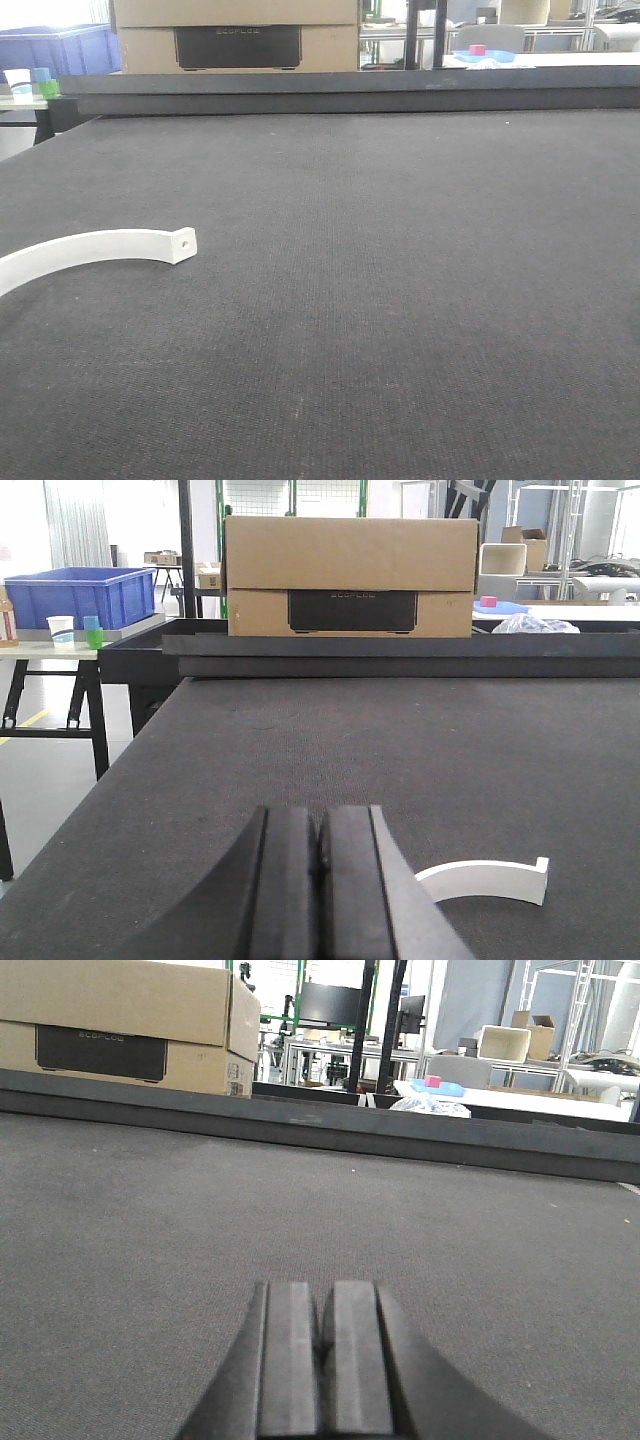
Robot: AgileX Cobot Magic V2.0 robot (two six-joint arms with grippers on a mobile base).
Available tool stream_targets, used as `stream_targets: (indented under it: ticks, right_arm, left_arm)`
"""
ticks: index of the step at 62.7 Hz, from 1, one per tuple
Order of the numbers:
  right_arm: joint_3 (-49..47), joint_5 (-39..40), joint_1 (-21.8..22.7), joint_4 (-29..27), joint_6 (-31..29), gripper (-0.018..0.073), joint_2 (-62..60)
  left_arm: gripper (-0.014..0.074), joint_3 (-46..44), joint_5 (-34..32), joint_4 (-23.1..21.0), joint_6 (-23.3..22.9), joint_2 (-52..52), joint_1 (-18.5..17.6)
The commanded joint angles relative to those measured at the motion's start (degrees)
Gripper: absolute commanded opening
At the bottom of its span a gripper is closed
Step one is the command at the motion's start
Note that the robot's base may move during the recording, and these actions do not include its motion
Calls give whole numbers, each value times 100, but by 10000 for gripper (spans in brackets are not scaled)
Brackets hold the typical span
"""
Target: Grab PVC pipe and place in blue bin
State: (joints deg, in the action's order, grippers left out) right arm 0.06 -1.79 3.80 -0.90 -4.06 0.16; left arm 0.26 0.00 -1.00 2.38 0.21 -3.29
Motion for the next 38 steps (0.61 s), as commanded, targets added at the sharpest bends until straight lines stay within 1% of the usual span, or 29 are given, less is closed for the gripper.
stream_targets:
  ticks: [1,38]
  right_arm:
    - [-6,130,-1,41,-3,-162,-16]
    - [-6,130,-1,41,-3,-162,-16]
  left_arm:
    - [-111,-26,-125,-15,16,-21,2]
    - [-111,-26,-125,-15,16,-21,2]
